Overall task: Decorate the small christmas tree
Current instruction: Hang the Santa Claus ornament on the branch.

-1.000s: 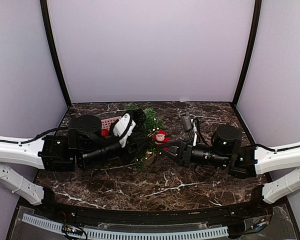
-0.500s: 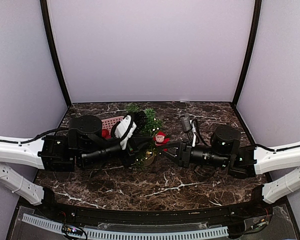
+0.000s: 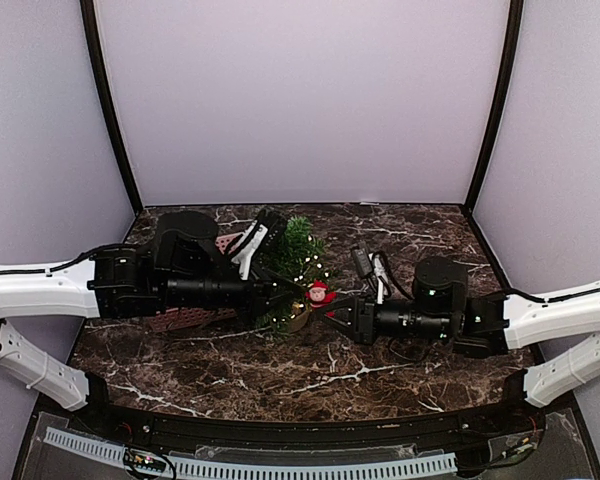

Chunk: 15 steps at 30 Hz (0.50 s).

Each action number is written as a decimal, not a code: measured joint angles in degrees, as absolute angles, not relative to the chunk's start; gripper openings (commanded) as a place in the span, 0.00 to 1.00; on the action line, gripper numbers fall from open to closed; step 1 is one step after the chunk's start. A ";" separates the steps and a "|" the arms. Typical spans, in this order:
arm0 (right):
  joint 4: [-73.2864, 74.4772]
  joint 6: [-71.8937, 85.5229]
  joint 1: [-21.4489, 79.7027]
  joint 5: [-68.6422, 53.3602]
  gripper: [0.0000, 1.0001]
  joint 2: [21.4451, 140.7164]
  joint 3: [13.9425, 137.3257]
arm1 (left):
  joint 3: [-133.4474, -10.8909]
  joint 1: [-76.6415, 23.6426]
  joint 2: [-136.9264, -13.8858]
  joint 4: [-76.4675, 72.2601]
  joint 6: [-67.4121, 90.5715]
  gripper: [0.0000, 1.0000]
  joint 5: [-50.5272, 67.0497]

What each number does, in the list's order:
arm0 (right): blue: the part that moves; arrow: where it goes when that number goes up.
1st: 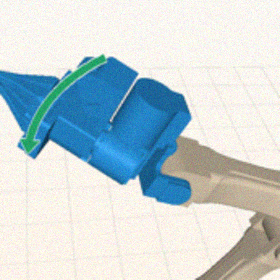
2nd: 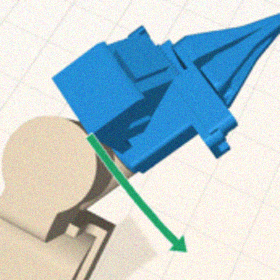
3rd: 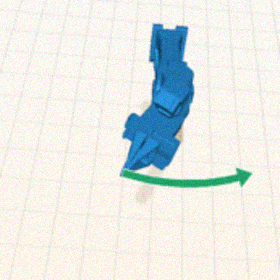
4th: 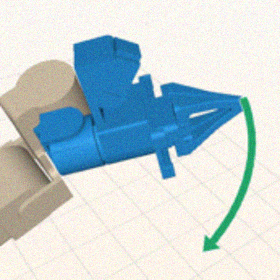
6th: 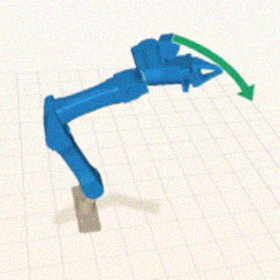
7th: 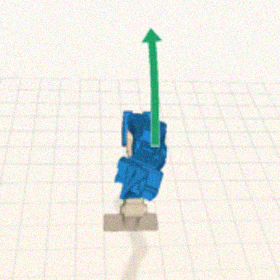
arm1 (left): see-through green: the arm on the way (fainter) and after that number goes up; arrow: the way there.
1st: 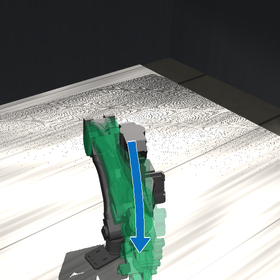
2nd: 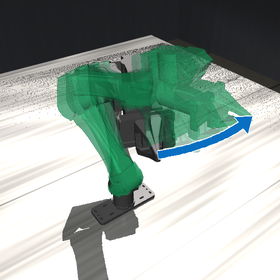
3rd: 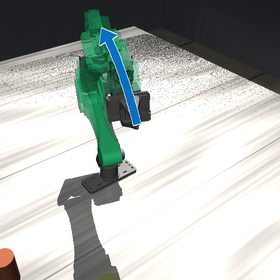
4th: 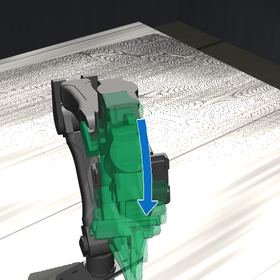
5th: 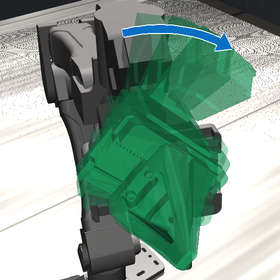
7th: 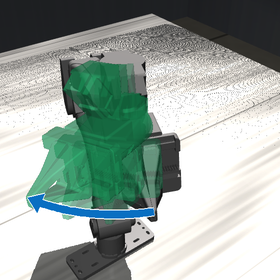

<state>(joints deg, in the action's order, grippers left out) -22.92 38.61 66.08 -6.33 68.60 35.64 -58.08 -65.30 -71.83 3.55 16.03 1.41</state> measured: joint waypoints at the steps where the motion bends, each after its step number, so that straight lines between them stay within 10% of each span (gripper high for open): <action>1: -22.57 38.68 66.08 -6.22 0.09 68.73 35.64 | -57.84 -65.04 -72.07 3.57 17.04 0.00 2.28; 15: -15.97 39.99 66.08 -2.98 0.08 71.90 35.88 | -57.23 -63.46 -78.02 5.58 24.47 0.03 5.61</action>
